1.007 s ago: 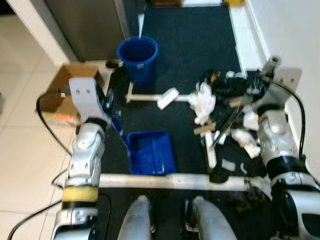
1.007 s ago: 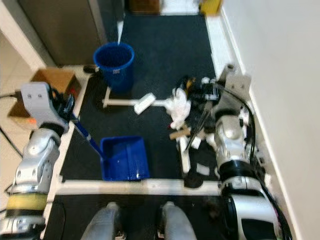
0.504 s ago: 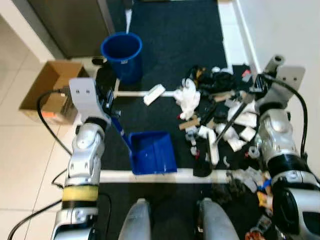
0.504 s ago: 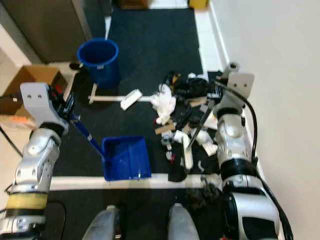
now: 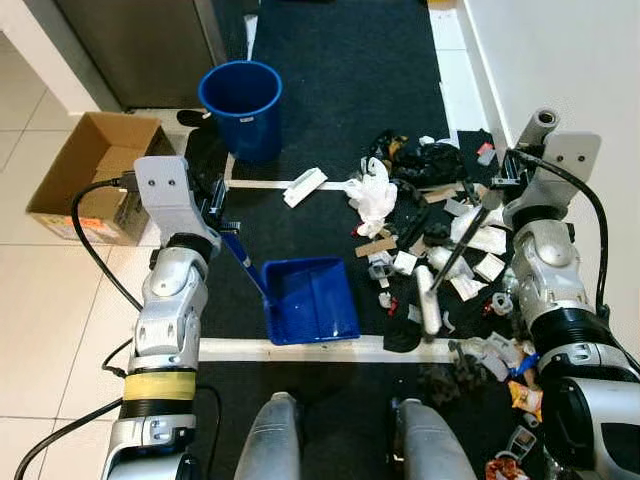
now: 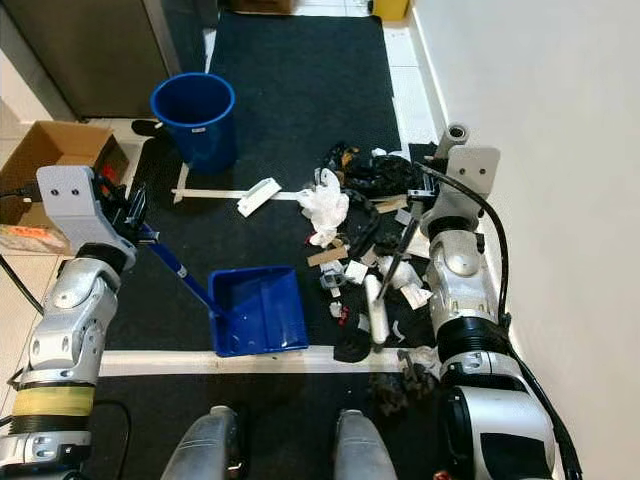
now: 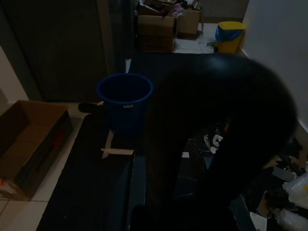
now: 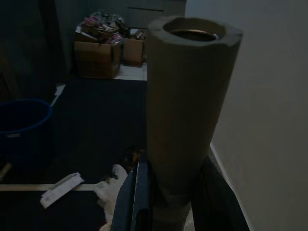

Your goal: Sweep floor

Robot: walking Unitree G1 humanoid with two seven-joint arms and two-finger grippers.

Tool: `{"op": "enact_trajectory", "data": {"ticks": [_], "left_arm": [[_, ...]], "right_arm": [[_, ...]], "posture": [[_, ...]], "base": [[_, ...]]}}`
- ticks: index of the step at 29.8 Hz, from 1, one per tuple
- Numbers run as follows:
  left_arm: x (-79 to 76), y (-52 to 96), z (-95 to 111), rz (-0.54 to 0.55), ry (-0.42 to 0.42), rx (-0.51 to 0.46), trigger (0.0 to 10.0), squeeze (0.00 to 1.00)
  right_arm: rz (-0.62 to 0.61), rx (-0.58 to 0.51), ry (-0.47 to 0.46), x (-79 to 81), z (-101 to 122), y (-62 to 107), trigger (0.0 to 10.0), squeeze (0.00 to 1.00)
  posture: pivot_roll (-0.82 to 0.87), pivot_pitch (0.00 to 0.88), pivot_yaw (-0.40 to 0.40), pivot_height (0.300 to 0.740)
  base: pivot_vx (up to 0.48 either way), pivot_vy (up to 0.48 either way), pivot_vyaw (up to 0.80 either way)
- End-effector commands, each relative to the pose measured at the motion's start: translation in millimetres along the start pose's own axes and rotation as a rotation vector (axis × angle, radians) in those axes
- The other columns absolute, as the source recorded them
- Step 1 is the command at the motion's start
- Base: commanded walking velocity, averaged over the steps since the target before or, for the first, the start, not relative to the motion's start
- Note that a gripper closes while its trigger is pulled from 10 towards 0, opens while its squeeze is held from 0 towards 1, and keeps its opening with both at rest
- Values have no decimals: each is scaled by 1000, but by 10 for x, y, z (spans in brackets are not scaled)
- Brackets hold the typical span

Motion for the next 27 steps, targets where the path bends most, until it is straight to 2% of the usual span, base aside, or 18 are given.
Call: {"op": "enact_trajectory", "data": {"ticks": [1,6,11,18,22,27], "left_arm": [[-3,29,-134,-35,5,23,10000,0],[42,-13,-407,-51,-5,108,10000,0],[47,-33,-519,-62,-21,149,10000,0],[168,-80,-518,4,-65,133,10000,0],[192,-105,-469,-6,-78,107,10000,0],[187,-144,-420,-57,-150,72,10000,0]], "right_arm": [[-1,-25,14,-2,28,-6,10000,0],[2,-25,32,62,-1,-21,10000,0],[1,-38,27,134,25,-51,10000,0],[1,-11,32,173,-32,-65,10000,0],[2,1,38,173,-65,-60,10000,0],[-4,10,46,155,-100,-51,10000,0]], "posture": [[-8,160,3,740],[-7,187,4,740],[-1,214,6,740],[13,229,3,740],[22,232,3,740],[25,232,5,740]], "base": [[0,0,0],[0,0,0],[0,0,0],[0,0,0],[0,0,0],[0,0,0]]}}
Point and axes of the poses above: a point about 5 cm out from each wrist's last joint towards the gripper, its own y axis pointing back from the gripper into the wrist, its own z axis along the axis of the wrist's last joint, x = y × z, the point moved 3 cm from there along -y, pointing out of the wrist towards the gripper, and after that the axes turned 8 degrees about -y, right-handed, at the moved point
